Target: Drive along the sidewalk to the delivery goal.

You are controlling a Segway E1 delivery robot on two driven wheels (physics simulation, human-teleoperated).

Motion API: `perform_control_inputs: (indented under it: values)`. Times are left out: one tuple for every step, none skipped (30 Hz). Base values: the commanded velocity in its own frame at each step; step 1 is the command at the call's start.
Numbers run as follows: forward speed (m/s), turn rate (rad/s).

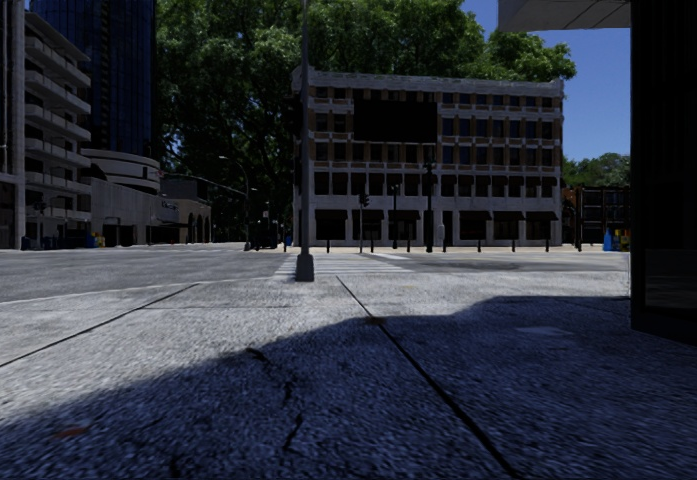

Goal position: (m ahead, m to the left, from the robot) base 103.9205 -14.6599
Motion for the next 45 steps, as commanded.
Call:
perform_control_inputs:
  values:
    - [2.0,-0.2]
    - [2.0,-0.2]
    - [2.0,-0.2]
    - [2.0,-0.2]
    - [2.0,-0.2]
    - [2.0,-0.2]
    - [2.0,-0.2]
    - [2.0,-0.2]
    - [2.0,-0.2]
    - [2.0,-0.2]
    - [2.0,-0.2]
    - [2.0,-0.2]
    - [2.0,-0.2]
    - [2.0,-0.2]
    - [2.0,-0.2]
    - [2.0,-0.2]
    - [2.0,-0.2]
    - [2.0,-0.2]
    - [2.0,-0.2]
    - [2.0,-0.21]
    - [2.0,-0.21]
    - [2.0,-0.21]
    - [2.0,-0.22]
    - [2.0,-0.22]
    - [2.0,-0.22]
    - [2.0,-0.22]
    - [2.0,-0.22]
    - [2.0,-0.22]
    - [2.0,-0.22]
    - [2.0,-0.22]
    - [2.0,-0.22]
    - [2.0,-0.19]
    - [2.0,-0.03]
    - [2.0,0.0]
    - [2.0,0.0]
    - [2.0,0.0]
    - [2.0,0.0]
    - [2.0,0.0]
    - [2.0,0.0]
    - [2.0,0.0]
    - [2.0,0.0]
    - [2.0,0.0]
    - [2.0,0.0]
    - [2.0,0.0]
    - [2.0,0.0]
